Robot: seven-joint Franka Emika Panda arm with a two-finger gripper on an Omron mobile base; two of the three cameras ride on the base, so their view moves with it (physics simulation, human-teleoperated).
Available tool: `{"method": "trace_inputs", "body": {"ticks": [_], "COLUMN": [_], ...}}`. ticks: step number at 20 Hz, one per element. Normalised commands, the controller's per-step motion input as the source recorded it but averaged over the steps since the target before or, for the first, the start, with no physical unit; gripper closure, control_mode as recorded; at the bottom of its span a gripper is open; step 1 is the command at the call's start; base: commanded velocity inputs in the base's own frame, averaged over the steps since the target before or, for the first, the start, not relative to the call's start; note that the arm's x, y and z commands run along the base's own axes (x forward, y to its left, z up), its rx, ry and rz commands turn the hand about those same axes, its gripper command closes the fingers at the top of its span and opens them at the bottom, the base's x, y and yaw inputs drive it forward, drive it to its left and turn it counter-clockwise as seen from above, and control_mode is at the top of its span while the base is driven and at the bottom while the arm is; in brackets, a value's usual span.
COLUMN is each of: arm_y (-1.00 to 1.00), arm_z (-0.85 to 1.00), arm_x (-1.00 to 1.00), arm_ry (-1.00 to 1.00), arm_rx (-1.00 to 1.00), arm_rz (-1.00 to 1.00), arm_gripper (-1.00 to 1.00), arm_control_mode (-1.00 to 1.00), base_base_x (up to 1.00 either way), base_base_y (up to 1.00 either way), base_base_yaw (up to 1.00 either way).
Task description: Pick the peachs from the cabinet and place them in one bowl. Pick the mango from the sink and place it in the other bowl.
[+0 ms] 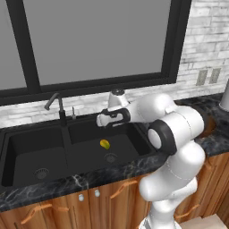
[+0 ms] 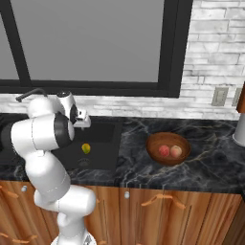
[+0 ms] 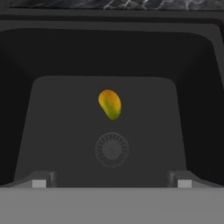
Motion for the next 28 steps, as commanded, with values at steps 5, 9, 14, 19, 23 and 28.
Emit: {"method": "trace_inputs", "body": {"ticks": [5,9,14,19,23,28], "arm_y": [0.07,0.05,0.04,0.03,0.02,0.0], "arm_z": [-0.19,-0.23,-0.24,-0.25,-0.26,-0.24], "arm_x": [0.19,0.19,0.18,0.19,0.19,0.21], "arm_ry": [0.0,0.0,0.0,0.0,0.0,0.0], "arm_rx": [0.0,0.0,0.0,0.0,0.0,0.0], "arm_rz": [0.0,0.0,0.0,0.0,0.0,0.0], "arm_gripper": [-1.0,-1.0,-1.0,-1.0,-1.0,-1.0], "arm_control_mode": [-1.0,-1.0,-1.0,-1.0,-1.0,-1.0], "base_base_x": [0.0,0.0,0.0,0.0,0.0,0.0], "base_base_y": [0.0,0.0,0.0,0.0,0.0,0.0], "base_base_yaw": [0.0,0.0,0.0,0.0,0.0,0.0]}}
